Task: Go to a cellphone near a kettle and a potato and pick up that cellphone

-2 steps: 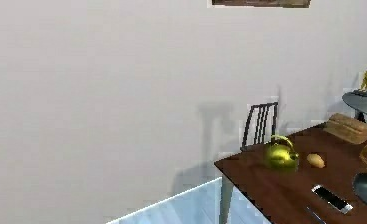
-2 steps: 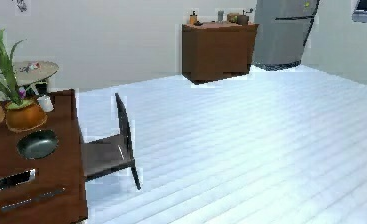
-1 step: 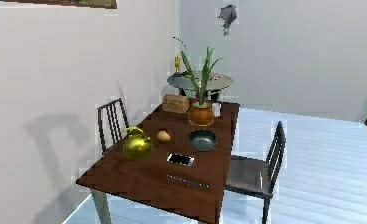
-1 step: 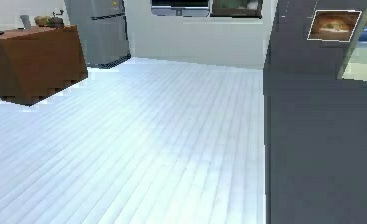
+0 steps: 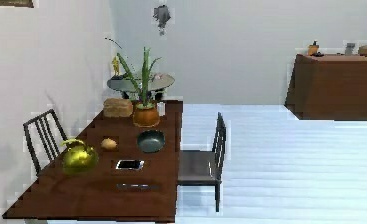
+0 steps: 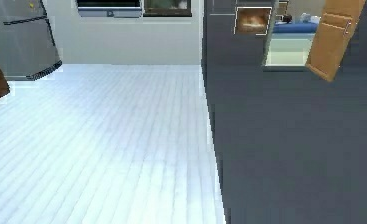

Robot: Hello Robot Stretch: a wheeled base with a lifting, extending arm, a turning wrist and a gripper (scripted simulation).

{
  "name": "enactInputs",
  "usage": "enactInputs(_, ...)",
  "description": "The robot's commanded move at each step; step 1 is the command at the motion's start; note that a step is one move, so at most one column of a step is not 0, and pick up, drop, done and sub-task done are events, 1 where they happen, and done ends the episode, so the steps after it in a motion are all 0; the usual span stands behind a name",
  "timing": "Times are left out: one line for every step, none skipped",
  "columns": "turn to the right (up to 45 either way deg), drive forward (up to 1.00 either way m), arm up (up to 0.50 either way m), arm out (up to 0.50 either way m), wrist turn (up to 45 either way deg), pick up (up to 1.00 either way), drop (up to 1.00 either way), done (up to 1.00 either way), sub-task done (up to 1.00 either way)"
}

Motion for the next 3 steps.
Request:
enactInputs(0.0,0.4,0.0,0.0,0.0,0.0,0.0,0.0,0.0)
enactInputs(-45.0,0.0,0.0,0.0,0.0,0.0,0.0,0.0,0.0)
enactInputs(-45.0,0.0,0.0,0.0,0.0,0.0,0.0,0.0,0.0)
